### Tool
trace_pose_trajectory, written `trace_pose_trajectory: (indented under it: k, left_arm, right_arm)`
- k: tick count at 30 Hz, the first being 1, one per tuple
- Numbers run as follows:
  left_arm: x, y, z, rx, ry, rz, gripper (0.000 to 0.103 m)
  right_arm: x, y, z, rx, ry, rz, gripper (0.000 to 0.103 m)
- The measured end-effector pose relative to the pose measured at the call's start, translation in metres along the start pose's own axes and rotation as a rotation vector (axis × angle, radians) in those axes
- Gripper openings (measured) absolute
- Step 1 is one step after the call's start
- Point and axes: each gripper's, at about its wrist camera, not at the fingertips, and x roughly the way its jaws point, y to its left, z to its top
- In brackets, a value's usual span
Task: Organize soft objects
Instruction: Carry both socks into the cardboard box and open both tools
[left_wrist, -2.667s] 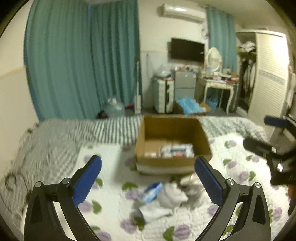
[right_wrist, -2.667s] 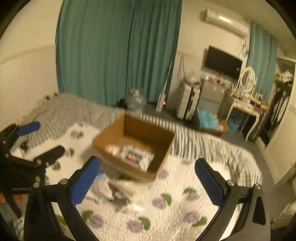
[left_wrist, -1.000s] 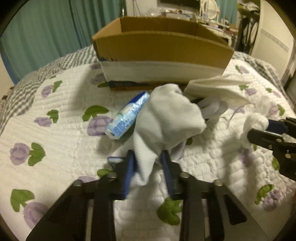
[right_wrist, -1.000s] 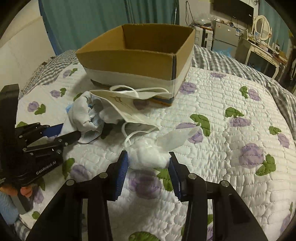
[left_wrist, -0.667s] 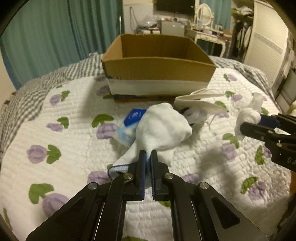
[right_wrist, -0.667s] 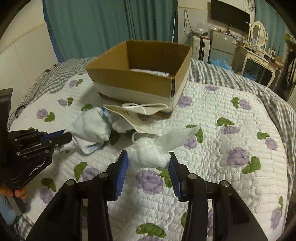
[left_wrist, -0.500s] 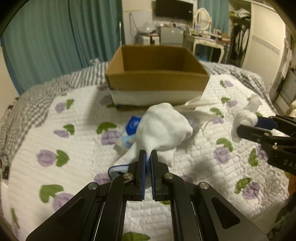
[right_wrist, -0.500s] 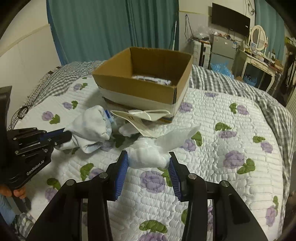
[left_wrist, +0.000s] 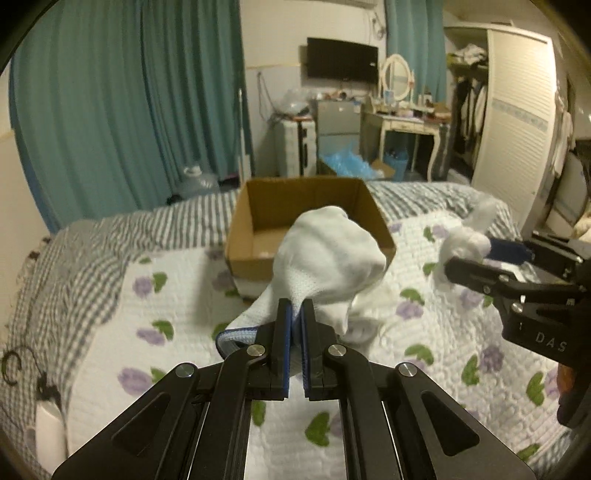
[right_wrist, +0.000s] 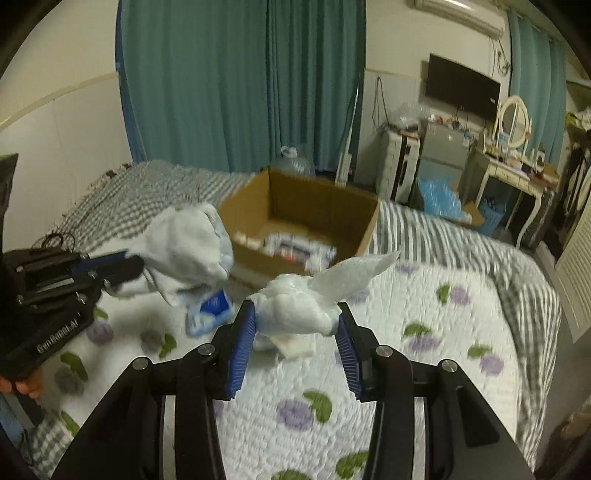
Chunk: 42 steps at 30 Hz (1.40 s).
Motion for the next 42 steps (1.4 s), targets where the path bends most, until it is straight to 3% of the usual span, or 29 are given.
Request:
trace_pose_trajectory:
  k: [6, 14, 23, 24, 27, 30, 32, 36, 42]
  left_arm:
    - [0.017, 0.001, 0.030, 0.012, -0.035, 0.003, 0.004]
    - [0.075, 0.009, 0.072, 0.007, -0.026, 0.047, 0.004]
    - [0.153, 0.011, 0.086, 0.017, 0.011, 0.057, 0.005]
    - [0.159, 0.010, 0.085, 0.023, 0.010, 0.066, 0.011]
    - [0.174, 0.015, 0.081, 0.017, 0.008, 0.102, 0.013]
    - [0.183, 0.026, 0.078, -0.034, 0.035, 0.080, 0.013]
    - [0.185, 0.027, 0.076, -0.031, 0.052, 0.091, 0.013]
    - [0.172, 0.023, 0.072, 0.000, 0.053, 0.105, 0.013]
    - [0.122, 0.015, 0.075, 0.018, -0.020, 0.123, 0.013]
  right_arm:
    - [0.012, -0.005, 0.039, -0.028, -0.041, -0.003, 0.043]
    - [0.072, -0.035, 0.090, 0.005, -0.030, 0.004, 0.043]
    - [0.165, -0.060, 0.105, 0.011, 0.045, -0.010, 0.043]
    - [0.174, -0.062, 0.104, 0.009, 0.053, -0.014, 0.044]
    - [0.197, -0.066, 0.103, 0.013, 0.069, -0.027, 0.045]
    - [0.203, -0.070, 0.098, 0.028, 0.072, -0.015, 0.059]
    - [0.203, -0.073, 0.096, 0.047, 0.065, -0.021, 0.077]
    - [0.187, -0.080, 0.093, 0.074, 0.046, -0.045, 0.085]
    - [0.138, -0.081, 0.090, 0.088, -0.007, -0.077, 0.092]
